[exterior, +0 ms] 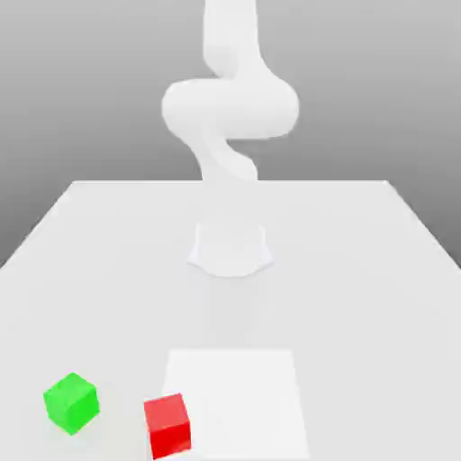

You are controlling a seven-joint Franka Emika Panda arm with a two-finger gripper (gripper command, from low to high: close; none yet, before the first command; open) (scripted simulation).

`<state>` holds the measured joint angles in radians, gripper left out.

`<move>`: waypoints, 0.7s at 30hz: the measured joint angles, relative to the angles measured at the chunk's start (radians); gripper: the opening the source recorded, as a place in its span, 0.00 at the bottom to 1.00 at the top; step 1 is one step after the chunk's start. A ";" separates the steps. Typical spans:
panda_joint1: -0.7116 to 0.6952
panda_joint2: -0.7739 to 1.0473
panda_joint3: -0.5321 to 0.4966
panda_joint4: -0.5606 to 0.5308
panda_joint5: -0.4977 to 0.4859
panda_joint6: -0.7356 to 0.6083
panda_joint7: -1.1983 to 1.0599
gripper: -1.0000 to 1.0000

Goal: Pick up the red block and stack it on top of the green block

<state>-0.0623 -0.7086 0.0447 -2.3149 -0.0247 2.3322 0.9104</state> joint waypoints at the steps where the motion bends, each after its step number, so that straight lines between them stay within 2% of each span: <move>1: -0.026 0.039 0.019 -0.006 -0.011 0.014 0.048 0.50; 12: -0.227 0.446 0.142 -0.071 -0.146 0.153 0.552 0.50; 17: -0.270 0.626 0.143 -0.101 -0.181 0.217 0.761 0.50; 21: -0.293 0.762 0.135 -0.126 -0.164 0.274 0.896 0.50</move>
<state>-0.3553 0.0535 0.1801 -2.4414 -0.1887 2.6061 1.8066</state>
